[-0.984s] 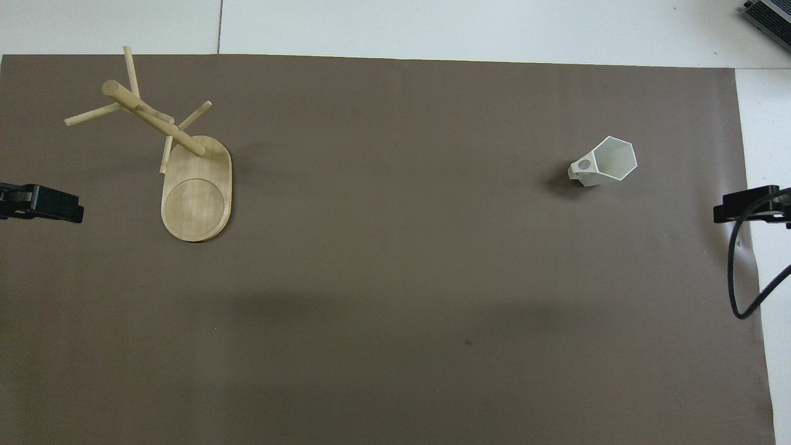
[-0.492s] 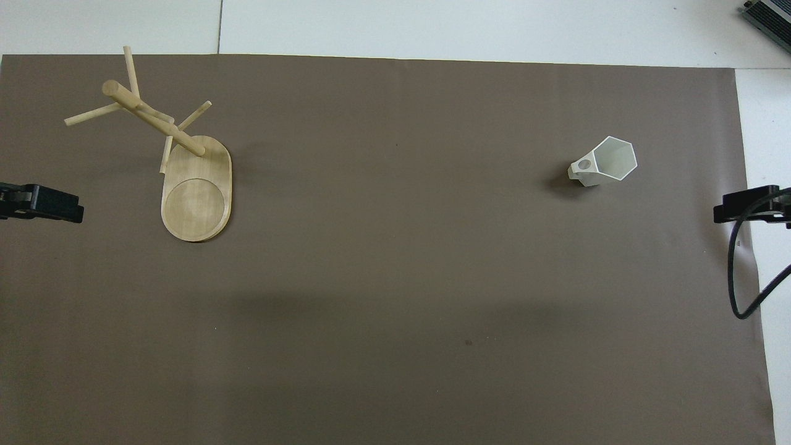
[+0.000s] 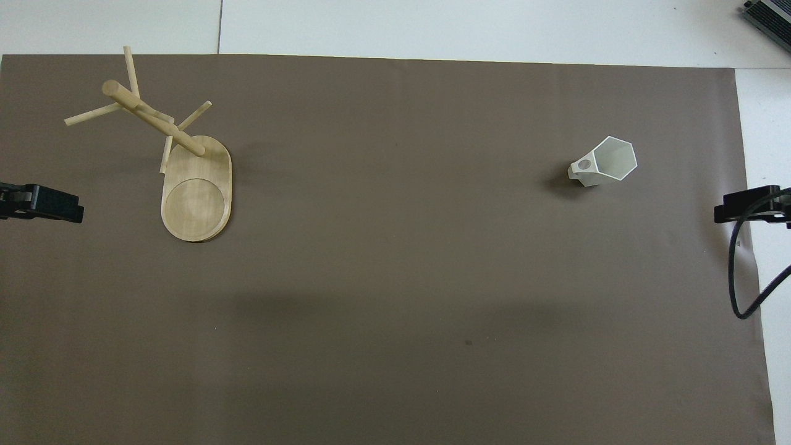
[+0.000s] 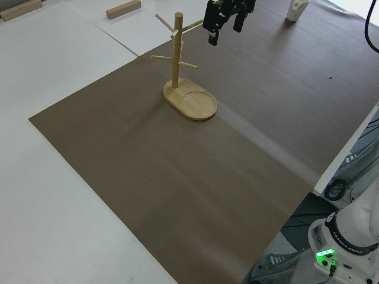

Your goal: Hang cup on rack

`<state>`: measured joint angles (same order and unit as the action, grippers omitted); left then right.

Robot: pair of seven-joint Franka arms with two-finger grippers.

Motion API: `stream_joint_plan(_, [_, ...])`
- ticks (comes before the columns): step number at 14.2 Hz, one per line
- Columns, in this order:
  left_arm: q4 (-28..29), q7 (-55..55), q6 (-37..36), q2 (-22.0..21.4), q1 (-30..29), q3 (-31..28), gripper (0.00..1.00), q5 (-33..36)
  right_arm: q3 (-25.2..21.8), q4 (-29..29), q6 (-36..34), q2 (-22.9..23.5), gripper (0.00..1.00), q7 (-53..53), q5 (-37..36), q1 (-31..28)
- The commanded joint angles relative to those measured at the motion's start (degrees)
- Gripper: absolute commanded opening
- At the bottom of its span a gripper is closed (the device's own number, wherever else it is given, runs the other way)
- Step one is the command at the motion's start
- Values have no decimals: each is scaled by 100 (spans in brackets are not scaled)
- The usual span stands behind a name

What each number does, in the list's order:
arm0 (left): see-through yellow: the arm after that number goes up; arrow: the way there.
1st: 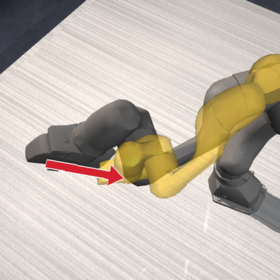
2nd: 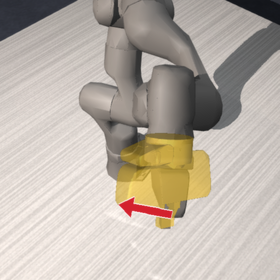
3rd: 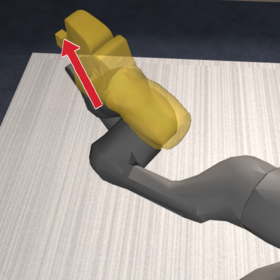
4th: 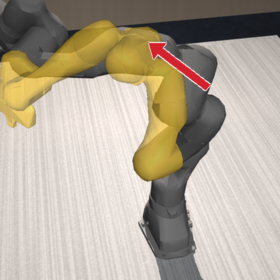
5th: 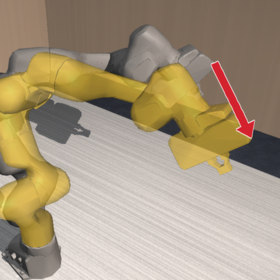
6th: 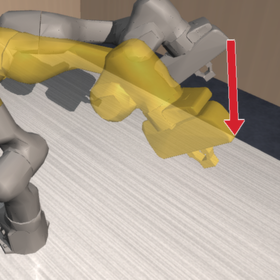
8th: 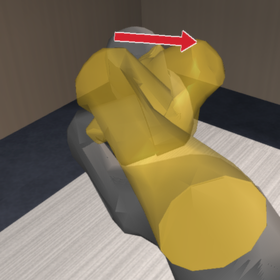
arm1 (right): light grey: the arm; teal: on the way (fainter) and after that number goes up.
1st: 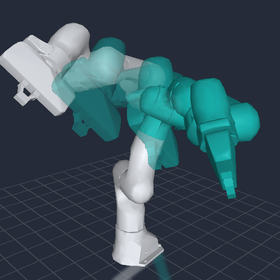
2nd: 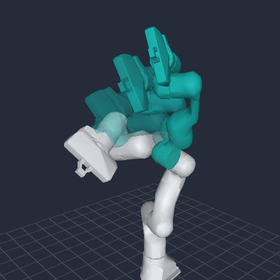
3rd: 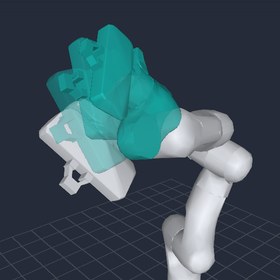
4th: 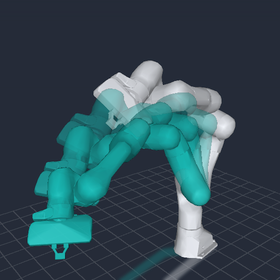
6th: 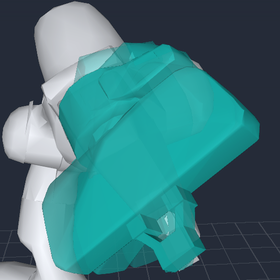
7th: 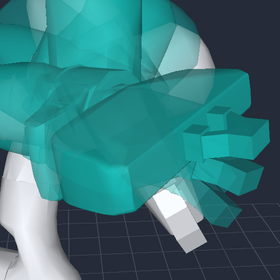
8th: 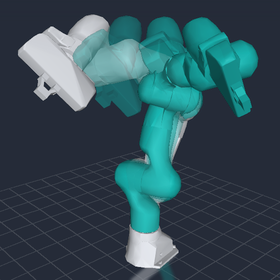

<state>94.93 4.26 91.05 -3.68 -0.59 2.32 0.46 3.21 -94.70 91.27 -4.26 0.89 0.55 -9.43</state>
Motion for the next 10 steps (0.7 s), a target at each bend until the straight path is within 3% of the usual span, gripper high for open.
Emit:
stream_joint_plan(1, [79, -31, -61, -98, -47, 23, 100, -38, 22, -119, 119, -93, 100, -19, 77, -76])
stream_joint_plan(10, [87, -31, -61, -98, -47, 23, 100, -38, 13, -128, 180, -93, 100, 8, 77, -76])
